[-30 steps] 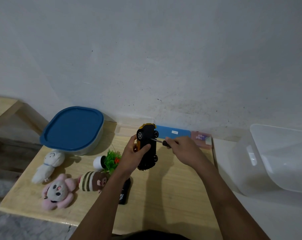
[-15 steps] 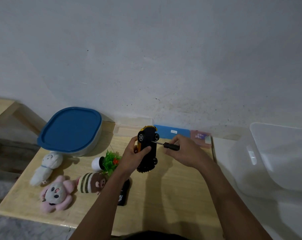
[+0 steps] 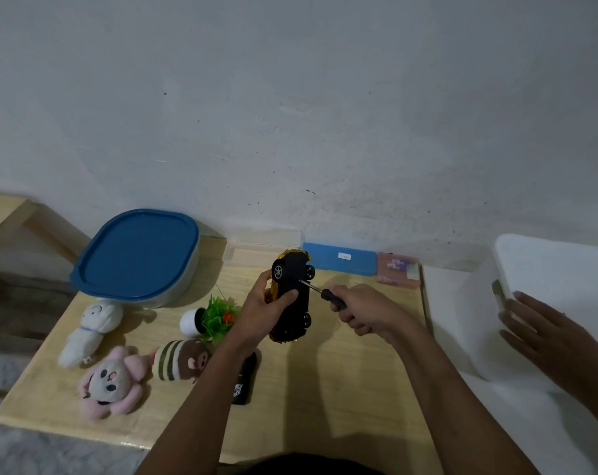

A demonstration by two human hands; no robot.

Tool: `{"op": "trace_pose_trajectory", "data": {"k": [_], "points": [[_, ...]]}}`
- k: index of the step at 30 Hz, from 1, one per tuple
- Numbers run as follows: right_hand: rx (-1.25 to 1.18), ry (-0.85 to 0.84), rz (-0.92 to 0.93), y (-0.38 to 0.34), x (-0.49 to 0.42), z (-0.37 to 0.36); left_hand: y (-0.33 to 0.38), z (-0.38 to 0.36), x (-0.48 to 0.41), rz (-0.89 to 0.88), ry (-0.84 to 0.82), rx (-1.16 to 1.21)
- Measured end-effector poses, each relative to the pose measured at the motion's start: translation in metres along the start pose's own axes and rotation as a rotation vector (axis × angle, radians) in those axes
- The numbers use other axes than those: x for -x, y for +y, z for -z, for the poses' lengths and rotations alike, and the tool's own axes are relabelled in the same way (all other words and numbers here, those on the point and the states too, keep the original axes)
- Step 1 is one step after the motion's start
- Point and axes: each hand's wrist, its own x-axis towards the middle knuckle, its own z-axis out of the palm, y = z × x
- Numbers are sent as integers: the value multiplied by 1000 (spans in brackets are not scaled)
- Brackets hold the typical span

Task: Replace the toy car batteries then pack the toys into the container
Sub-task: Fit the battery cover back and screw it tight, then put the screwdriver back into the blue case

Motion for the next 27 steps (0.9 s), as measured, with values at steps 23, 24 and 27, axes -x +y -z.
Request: {"op": "trace_pose_trajectory", "data": {"k": [23,24,27], "points": [[-57,249,81,31,-12,24,-48,-84,-4,262,62,-1157],[-57,250,84,32,-12,25,-47,-86,-5,277,39,-1162],[-72,259,88,33,-14,27,-42,-91,-10,328,-45,-1131]]}}
